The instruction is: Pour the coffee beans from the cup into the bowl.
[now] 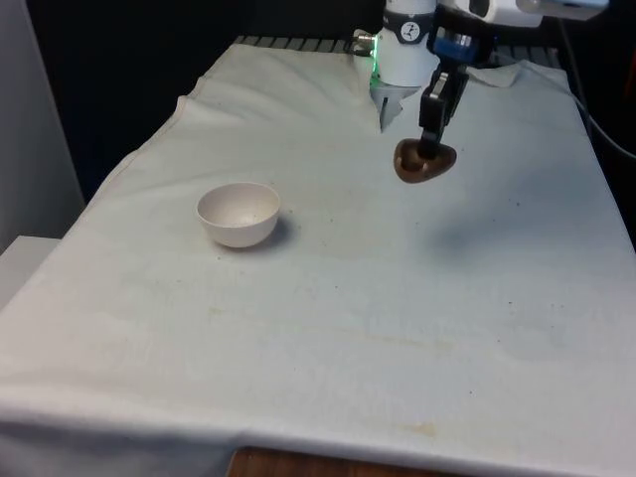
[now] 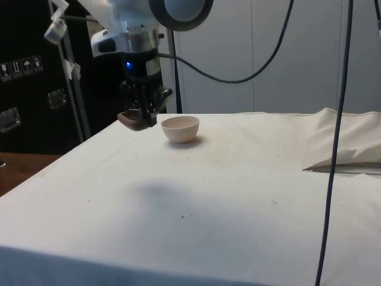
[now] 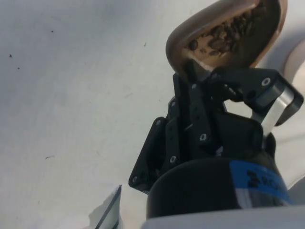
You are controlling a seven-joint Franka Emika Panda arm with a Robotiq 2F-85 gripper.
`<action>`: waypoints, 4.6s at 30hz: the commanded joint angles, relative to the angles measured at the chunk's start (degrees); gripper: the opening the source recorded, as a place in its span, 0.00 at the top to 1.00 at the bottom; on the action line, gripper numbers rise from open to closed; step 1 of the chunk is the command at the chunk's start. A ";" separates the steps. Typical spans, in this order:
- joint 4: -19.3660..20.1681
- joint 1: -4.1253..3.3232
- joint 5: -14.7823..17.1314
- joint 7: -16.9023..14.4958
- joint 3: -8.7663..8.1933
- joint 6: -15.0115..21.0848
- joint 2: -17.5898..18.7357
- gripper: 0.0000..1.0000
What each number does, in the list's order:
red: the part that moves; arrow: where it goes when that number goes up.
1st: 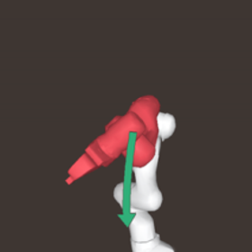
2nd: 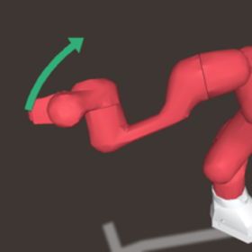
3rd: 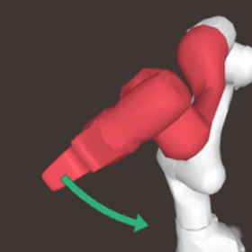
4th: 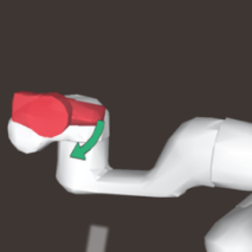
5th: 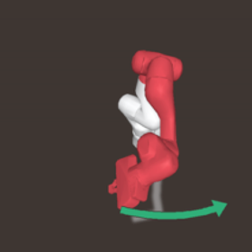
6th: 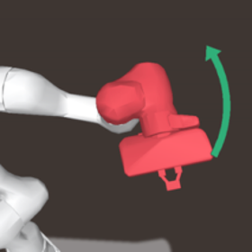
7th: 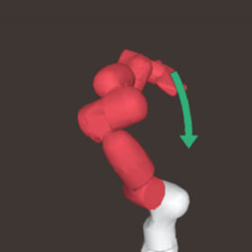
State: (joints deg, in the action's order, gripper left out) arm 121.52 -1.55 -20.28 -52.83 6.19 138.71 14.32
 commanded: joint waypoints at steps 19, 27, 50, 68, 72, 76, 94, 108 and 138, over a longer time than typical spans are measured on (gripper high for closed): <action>-2.06 0.80 2.92 1.83 -0.74 -3.21 -1.43 1.00; -2.64 1.03 4.07 2.29 -1.20 -3.78 -1.78 1.00; -4.53 1.43 7.16 4.47 -2.52 -5.90 -2.52 1.00; -4.76 1.78 10.31 4.76 -4.47 -5.84 -3.04 1.00; -4.81 1.83 10.83 4.24 -5.39 -5.73 -3.09 1.00; -4.87 1.89 11.12 3.90 -6.13 -5.73 -3.09 1.00; -5.39 2.12 13.52 2.46 -9.85 -5.79 -2.92 1.00; -5.50 2.12 18.39 3.04 -10.31 -5.73 -3.09 1.00; -5.96 2.12 21.08 6.99 -12.89 -7.91 -2.86 1.00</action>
State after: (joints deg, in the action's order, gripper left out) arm 115.57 0.57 0.80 -45.84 -6.70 130.81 11.46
